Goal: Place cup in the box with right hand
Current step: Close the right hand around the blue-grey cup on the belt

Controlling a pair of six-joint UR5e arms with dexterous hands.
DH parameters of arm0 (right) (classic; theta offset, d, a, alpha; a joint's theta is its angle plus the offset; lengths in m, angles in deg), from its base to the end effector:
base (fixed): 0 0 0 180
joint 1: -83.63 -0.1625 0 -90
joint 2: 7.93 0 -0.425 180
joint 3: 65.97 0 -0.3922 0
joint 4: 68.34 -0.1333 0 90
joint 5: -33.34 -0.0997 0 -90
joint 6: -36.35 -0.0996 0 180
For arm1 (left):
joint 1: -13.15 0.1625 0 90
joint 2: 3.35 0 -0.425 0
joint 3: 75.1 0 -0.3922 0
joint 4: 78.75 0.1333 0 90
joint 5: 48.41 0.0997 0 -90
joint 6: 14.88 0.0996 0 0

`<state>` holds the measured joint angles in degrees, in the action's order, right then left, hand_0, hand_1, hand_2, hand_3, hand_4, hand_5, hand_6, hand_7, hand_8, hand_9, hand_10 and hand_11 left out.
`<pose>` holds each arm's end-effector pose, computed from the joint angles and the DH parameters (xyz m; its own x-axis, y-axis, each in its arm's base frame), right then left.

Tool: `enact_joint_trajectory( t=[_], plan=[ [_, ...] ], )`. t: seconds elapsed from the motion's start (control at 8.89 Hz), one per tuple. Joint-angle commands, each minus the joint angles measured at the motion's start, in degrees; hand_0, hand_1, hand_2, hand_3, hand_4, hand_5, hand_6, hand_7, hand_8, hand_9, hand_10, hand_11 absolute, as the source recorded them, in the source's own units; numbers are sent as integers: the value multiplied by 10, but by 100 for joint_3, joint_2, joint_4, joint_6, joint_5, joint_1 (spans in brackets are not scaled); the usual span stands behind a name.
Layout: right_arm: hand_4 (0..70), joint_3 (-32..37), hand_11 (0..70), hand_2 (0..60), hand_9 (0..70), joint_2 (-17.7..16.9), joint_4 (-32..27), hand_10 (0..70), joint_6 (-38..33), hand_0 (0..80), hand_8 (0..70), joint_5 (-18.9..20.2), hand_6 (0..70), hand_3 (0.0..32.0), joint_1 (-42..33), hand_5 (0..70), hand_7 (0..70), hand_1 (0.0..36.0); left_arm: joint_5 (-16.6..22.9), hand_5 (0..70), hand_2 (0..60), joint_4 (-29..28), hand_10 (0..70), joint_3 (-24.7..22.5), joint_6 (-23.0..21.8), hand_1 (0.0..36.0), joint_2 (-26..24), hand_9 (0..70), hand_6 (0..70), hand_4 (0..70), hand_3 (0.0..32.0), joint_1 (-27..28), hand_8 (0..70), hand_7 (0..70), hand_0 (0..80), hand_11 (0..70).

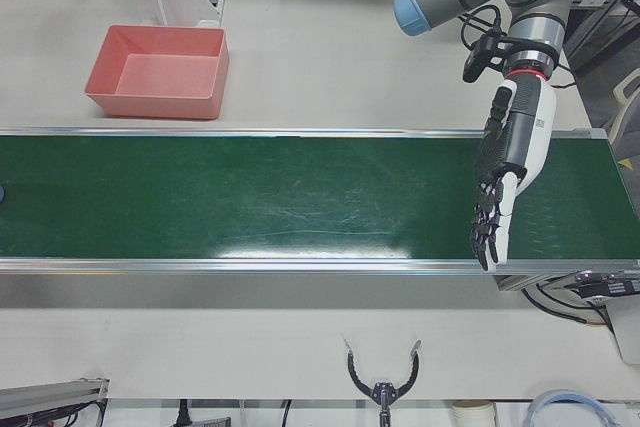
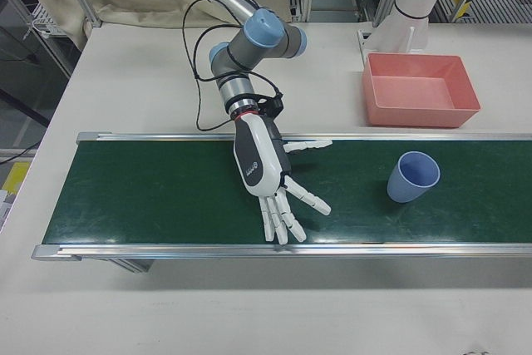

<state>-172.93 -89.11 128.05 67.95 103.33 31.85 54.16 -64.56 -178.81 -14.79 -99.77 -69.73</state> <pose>-0.1945 -0.5175 0.4950 -0.8595 0.2021 0.4694 -0.4103 0.2748 -0.8696 -0.0460 -0.5326 0.5390 -0.9417 -0.3356 -0.0241 -0.0113 0.1032 -0.9946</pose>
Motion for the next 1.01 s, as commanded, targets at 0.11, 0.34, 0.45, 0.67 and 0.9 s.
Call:
enact_joint_trajectory(
  t=[0.11, 0.34, 0.45, 0.67, 0.9],
  plan=[
    [80, -18, 46, 88, 50, 41, 5, 20, 4, 487, 9, -74, 24, 136, 133, 47, 144, 136, 0, 0, 0, -4, 0, 0, 0, 0, 0, 0, 0, 0, 0, 0, 0, 0, 0, 0],
    [60, -1, 51, 160, 53, 41, 5, 23, 4, 480, 11, -74, 25, 134, 151, 47, 144, 155, 0, 0, 0, -5, 0, 0, 0, 0, 0, 0, 0, 0, 0, 0, 0, 0, 0, 0],
    [87, 17, 54, 91, 53, 50, -4, 26, 4, 486, 12, -100, 26, 122, 186, 47, 144, 135, 0, 0, 0, -5, 0, 0, 0, 0, 0, 0, 0, 0, 0, 0, 0, 0, 0, 0],
    [116, -1, 65, 174, 49, 50, -30, 34, -31, 470, 6, -214, 34, 46, 186, 42, 156, 140, 0, 0, 0, -5, 0, 0, 0, 0, 0, 0, 0, 0, 0, 0, 0, 0, 0, 0],
    [394, -201, 481, 592, 700, 32, -65, 331, -22, 490, 494, -773, 341, 0, 160, 122, 700, 235, 9, 0, 0, -5, 0, 0, 0, 0, 0, 0, 0, 0, 0, 0, 0, 0, 0, 0]
  ],
)
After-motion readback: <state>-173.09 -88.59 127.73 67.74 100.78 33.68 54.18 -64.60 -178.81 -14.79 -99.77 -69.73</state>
